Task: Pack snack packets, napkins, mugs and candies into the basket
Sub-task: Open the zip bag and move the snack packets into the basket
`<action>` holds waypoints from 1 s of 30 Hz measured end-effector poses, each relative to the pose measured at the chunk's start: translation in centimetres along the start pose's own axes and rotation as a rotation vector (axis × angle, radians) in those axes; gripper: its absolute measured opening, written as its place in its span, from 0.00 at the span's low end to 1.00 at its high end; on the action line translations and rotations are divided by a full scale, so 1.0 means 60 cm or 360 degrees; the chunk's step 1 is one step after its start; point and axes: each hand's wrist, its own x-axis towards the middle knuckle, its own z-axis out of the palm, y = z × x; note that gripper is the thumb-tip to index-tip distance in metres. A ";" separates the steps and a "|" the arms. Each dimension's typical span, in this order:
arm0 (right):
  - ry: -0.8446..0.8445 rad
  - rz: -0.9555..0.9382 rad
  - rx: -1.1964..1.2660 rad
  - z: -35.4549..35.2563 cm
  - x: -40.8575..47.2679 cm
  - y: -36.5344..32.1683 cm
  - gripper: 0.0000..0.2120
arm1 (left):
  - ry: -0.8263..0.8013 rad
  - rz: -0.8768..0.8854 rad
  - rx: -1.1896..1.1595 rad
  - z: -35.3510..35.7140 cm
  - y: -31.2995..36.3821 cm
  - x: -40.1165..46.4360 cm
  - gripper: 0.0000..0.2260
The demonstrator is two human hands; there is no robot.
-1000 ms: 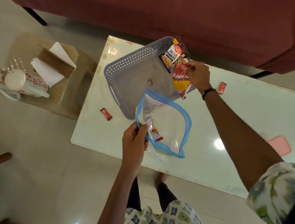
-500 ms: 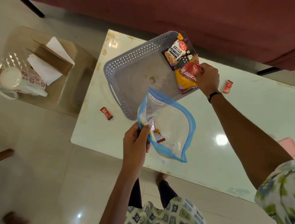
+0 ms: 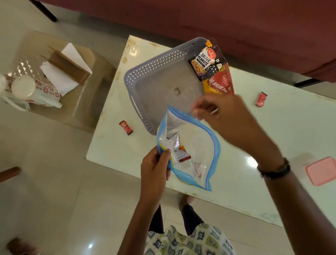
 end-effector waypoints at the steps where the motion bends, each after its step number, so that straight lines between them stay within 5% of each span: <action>1: -0.0163 0.0056 -0.0016 0.018 -0.016 -0.013 0.04 | 0.0007 0.0006 0.0001 -0.003 -0.001 -0.002 0.14; 8: -0.0624 0.0481 -0.0999 0.171 -0.022 0.041 0.11 | -0.0008 0.0040 -0.0024 -0.016 -0.013 -0.020 0.14; 14: -0.0738 0.0627 -0.1132 0.239 -0.012 0.116 0.15 | -0.0060 0.0056 0.0014 -0.030 -0.035 -0.032 0.15; 18: -0.0476 0.0506 -0.0995 0.260 -0.017 0.135 0.08 | -0.0099 0.0075 0.0006 -0.036 -0.043 -0.035 0.15; 23: 0.0034 0.0413 -0.0354 0.253 -0.033 0.134 0.03 | -0.0070 0.0087 0.0041 -0.040 -0.045 -0.030 0.14; 26: -0.0041 0.0449 -0.0158 0.262 -0.046 0.137 0.01 | -0.0074 0.0084 0.0013 -0.045 -0.045 -0.026 0.13; 30: -0.0067 0.0567 -0.0421 0.292 -0.053 0.142 0.08 | -0.0067 0.0076 -0.0003 -0.052 -0.051 -0.025 0.14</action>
